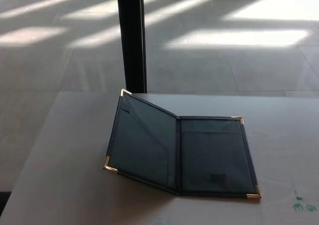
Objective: The robot uses its left hand to push the cover of the diary kept in the middle of the desk to close it
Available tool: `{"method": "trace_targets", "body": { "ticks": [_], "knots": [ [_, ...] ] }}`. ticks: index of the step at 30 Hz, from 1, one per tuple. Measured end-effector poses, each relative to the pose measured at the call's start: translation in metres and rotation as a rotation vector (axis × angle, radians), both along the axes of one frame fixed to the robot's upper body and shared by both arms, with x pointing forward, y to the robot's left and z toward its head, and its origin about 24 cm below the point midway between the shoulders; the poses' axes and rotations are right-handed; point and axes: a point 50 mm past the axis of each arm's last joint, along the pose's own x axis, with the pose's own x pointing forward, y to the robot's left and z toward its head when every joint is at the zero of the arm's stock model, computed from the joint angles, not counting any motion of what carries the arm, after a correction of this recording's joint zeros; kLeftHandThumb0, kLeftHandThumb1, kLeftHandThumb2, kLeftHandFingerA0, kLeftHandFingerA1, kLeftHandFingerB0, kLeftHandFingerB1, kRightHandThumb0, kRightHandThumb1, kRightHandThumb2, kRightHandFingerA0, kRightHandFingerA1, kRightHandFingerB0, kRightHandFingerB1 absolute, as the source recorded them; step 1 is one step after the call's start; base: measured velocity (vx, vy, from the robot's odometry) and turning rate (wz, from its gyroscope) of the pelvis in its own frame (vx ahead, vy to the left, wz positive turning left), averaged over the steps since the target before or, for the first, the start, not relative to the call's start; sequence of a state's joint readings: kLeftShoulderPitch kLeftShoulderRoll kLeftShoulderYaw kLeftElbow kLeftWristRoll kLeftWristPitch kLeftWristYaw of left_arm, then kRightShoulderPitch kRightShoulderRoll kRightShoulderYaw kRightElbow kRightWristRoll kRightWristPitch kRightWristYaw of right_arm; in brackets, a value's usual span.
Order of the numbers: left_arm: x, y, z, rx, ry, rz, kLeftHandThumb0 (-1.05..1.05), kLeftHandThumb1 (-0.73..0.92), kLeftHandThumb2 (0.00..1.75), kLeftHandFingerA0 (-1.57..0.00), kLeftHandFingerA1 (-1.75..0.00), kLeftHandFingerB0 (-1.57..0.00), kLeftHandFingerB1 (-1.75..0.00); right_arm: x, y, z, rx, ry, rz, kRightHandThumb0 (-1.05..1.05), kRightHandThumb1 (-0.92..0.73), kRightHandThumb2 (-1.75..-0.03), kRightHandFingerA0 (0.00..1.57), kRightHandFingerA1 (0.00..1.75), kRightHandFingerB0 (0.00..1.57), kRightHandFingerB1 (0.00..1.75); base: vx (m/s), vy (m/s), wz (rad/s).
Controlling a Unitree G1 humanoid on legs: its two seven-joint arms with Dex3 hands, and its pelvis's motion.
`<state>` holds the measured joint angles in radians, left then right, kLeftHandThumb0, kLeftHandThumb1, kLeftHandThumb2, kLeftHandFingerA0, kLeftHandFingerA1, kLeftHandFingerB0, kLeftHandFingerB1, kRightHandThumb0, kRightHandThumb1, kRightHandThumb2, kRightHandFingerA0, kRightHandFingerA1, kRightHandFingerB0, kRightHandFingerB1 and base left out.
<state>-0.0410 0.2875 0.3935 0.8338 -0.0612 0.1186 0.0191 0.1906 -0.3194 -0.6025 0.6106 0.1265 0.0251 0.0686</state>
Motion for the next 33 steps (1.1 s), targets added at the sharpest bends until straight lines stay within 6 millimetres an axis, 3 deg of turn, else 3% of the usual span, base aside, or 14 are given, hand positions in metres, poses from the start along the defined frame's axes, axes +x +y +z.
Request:
{"method": "trace_targets", "body": {
  "ticks": [4,6,7,9,10,11,14,16,19,20,27,28,29,33],
  "knots": [
    [0.006,0.017,0.016,-0.014,-0.126,0.148,-0.75,0.78,1.11,-0.54,-0.77,-0.38,-0.58,-0.001,-0.011,0.015,-0.003,-0.1,-0.065,-1.02,-0.88,-0.67,0.95,0.75,0.48,0.56,0.0,0.0,0.0],
    [0.01,0.023,0.025,-0.006,-0.183,0.21,-0.7,0.91,0.68,-0.9,-0.97,-0.55,-0.39,-0.001,-0.013,0.019,-0.003,-0.125,-0.078,-1.02,-0.88,-0.66,0.93,0.75,0.49,0.54,0.0,0.0,0.0],
    [0.012,0.025,0.028,0.003,-0.198,0.226,-0.58,0.73,1.09,-0.73,-1.05,-0.32,-0.48,-0.001,-0.014,0.02,-0.003,-0.13,-0.081,-1.01,-0.89,-0.67,0.91,0.75,0.46,0.53,0.0,0.0,0.0],
    [0.015,0.027,0.033,0.017,-0.226,0.26,-0.58,0.73,1.09,-0.73,-1.05,-0.32,-0.48,-0.001,-0.014,0.021,-0.001,-0.139,-0.084,-1.01,-0.89,-0.67,0.91,0.75,0.46,0.53,0.0,0.0,0.0],
    [0.016,0.028,0.034,0.021,-0.232,0.268,-0.69,0.92,0.68,-0.86,-1.21,-0.62,-0.4,-0.001,-0.014,0.021,-0.001,-0.141,-0.085,-1.03,-0.88,-0.66,0.93,0.76,0.48,0.55,0.0,0.0,0.0],
    [0.017,0.029,0.037,0.029,-0.244,0.286,-0.74,0.8,1.09,-0.77,-0.8,-0.46,-0.51,-0.001,-0.014,0.021,0.0,-0.144,-0.087,-1.03,-0.89,-0.66,0.92,0.75,0.48,0.54,0.0,0.0,0.0],
    [0.025,0.035,0.05,0.062,-0.304,0.339,-0.61,0.71,1.08,-0.61,-0.6,-0.17,-0.42,-0.001,-0.015,0.022,0.001,-0.153,-0.09,-1.03,-0.89,-0.65,0.92,0.75,0.49,0.56,0.0,0.0,0.0],
    [0.03,0.037,0.059,0.083,-0.345,0.364,-0.66,0.92,0.69,-1.0,-0.52,-0.33,-0.33,0.0,-0.015,0.023,0.0,-0.158,-0.09,-1.01,-0.89,-0.68,0.93,0.76,0.51,0.58,0.0,0.0,0.0],
    [0.043,0.04,0.076,0.11,-0.417,0.4,-0.64,0.92,0.68,-0.75,-0.43,-0.36,-0.33,0.0,-0.016,0.024,-0.001,-0.166,-0.092,-1.02,-0.89,-0.66,0.91,0.75,0.51,0.56,0.0,0.0,0.0],
    [0.047,0.04,0.081,0.116,-0.438,0.408,-0.68,0.92,0.72,-0.37,-0.35,-0.36,-0.35,0.0,-0.016,0.025,0.0,-0.167,-0.092,-1.02,-0.9,-0.67,0.95,0.74,0.5,0.54,0.0,0.0,0.0],
    [0.114,0.018,0.143,0.115,-0.675,0.39,-0.82,0.92,0.74,-0.35,-0.39,-0.31,-0.37,0.002,-0.016,0.027,0.009,-0.186,-0.098,-1.02,-0.89,-0.67,0.94,0.75,0.51,0.56,0.0,0.0,0.0],
    [0.125,0.01,0.158,0.112,-0.728,0.362,-0.78,0.76,1.18,-0.37,-0.56,-0.25,-0.49,0.002,-0.016,0.028,0.01,-0.193,-0.097,-1.03,-0.89,-0.68,0.93,0.75,0.49,0.56,0.0,0.0,0.0],
    [0.128,0.006,0.163,0.111,-0.749,0.35,-0.95,0.91,0.78,-0.4,-0.47,-0.33,-0.46,0.003,-0.016,0.028,0.011,-0.195,-0.097,-1.01,-0.89,-0.66,0.93,0.74,0.5,0.54,0.0,0.0,0.0],
    [0.138,-0.016,0.185,0.11,-0.846,0.263,-0.9,0.92,0.76,-0.43,-0.47,-0.38,-0.46,0.004,-0.016,0.029,0.014,-0.199,-0.097,-1.02,-0.88,-0.67,0.95,0.74,0.51,0.56,0.0,-0.003,-0.02]
  ]
}}
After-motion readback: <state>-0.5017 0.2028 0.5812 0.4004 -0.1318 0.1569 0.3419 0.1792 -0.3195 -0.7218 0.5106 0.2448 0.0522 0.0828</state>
